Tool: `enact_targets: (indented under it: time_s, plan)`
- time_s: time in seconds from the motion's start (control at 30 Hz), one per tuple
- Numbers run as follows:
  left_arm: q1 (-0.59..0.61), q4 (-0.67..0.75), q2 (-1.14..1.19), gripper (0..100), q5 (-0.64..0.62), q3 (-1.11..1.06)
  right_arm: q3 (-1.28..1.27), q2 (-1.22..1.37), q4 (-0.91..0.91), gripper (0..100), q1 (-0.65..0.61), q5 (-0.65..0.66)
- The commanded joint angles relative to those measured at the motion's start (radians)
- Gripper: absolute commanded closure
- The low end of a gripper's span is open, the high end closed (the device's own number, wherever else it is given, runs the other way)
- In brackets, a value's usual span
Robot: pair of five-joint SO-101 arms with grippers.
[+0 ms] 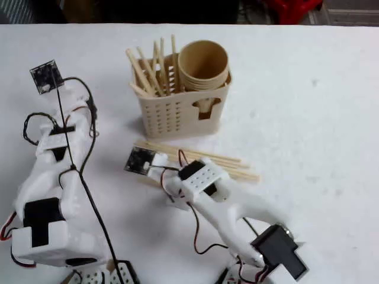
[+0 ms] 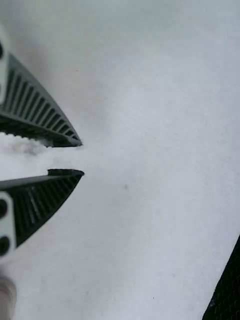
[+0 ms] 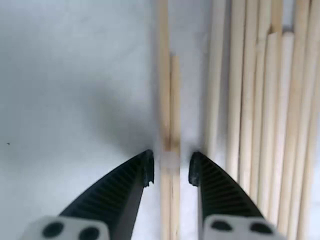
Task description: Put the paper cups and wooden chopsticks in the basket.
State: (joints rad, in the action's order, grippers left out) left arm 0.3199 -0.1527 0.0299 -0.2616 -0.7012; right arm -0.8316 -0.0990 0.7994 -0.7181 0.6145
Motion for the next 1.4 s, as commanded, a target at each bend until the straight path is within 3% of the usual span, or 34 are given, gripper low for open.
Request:
enact_targets:
  time_s: [0.0,0.27,0.77,0.97,1.17,1.37]
  plan:
    - [0.012,-0.006,-0.007,91,0.009,0.049,0.023,0.010,-0.012,96.0,-0.001,0.008]
    - [0.012,-0.006,-0.007,91,0.009,0.051,0.031,-0.030,-0.012,98.2,0.044,-0.043]
    - [0.013,-0.006,-0.007,91,0.009,0.051,0.023,-0.522,0.171,97.8,0.077,-0.169]
    - [0.013,-0.006,-0.007,91,0.009,0.049,-0.014,-0.401,0.160,96.1,0.088,-0.069]
    - [0.013,-0.006,-0.007,91,0.009,0.048,-0.015,-0.137,-0.022,80.9,0.125,0.009]
    - [0.013,-0.006,-0.007,91,0.009,0.049,-0.014,-0.090,-0.137,85.8,0.170,0.014]
